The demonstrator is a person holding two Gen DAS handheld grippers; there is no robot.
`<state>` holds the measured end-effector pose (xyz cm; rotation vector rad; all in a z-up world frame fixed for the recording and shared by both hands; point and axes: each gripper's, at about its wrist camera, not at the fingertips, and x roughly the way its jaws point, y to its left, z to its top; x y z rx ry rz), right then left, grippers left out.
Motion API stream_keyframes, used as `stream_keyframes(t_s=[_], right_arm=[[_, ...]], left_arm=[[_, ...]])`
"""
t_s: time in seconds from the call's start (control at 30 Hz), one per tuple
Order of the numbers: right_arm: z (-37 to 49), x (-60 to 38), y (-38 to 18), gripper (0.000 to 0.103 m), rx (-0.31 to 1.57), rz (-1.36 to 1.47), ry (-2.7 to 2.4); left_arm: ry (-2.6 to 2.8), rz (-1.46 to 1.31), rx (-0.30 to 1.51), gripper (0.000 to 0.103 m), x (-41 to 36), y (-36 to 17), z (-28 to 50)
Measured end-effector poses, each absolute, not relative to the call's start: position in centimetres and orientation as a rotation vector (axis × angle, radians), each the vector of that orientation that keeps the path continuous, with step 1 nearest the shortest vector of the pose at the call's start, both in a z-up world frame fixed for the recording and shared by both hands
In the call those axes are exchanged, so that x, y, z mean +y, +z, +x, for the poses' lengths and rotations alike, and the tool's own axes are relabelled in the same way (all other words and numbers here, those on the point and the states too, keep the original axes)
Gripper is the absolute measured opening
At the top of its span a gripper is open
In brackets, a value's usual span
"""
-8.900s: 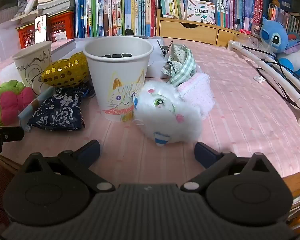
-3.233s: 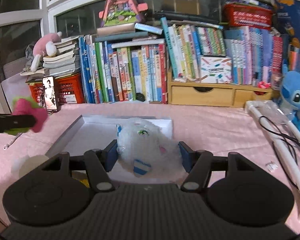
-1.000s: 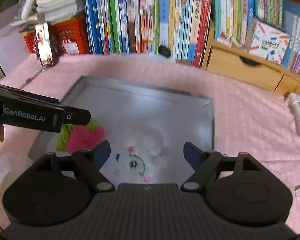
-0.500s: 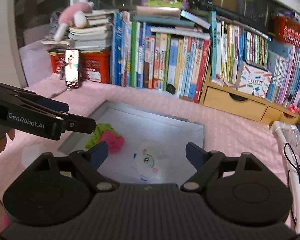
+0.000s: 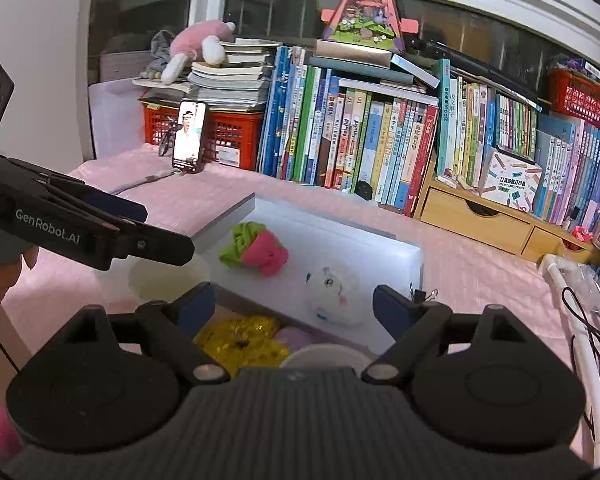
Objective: Organize soft objects
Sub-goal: 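Move both open tools back toward the remaining pile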
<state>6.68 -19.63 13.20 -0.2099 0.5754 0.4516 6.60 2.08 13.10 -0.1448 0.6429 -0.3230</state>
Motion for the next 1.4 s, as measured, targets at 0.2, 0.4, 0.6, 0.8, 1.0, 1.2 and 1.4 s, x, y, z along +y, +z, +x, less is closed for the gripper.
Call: stream_keyframes(t_s=[0.2,0.4,0.6,0.8,1.0,1.2,1.4], right_arm=[[4.2,-19.8,12.7,0.092,0.554,-0.205,0.456],[2.4,-20.1,12.0,0.092,0.554,-0.196,0.45],[1.2,-20.0,11.1,0.092,0.574,-0.197,0.473],[0.0,-19.8,10.0,0.092,0.607,-0.206,0.518],[-0.8,-19.3,8.7,0.09,0.654,-0.212,0.565],[-0.7,-18.8,7.0,0.084,0.694,-0.237,0.564],[-0.5,-18.4,5.8,0.077,0.718,-0.243,0.553]], left_arm=[[-0.312,-0.168,0.65,0.087,3.0,11.7,4.1],[-0.29,-0.149,0.645,0.087,3.1,10.9,2.2],[-0.273,-0.152,0.67,0.088,3.2,9.7,1.3],[-0.264,-0.159,0.72,0.088,3.5,8.1,1.0],[-0.264,-0.16,0.746,0.084,3.5,7.0,0.9],[-0.28,-0.163,0.775,0.08,3.1,5.9,1.0],[-0.293,-0.183,0.801,0.072,2.7,4.9,1.6]])
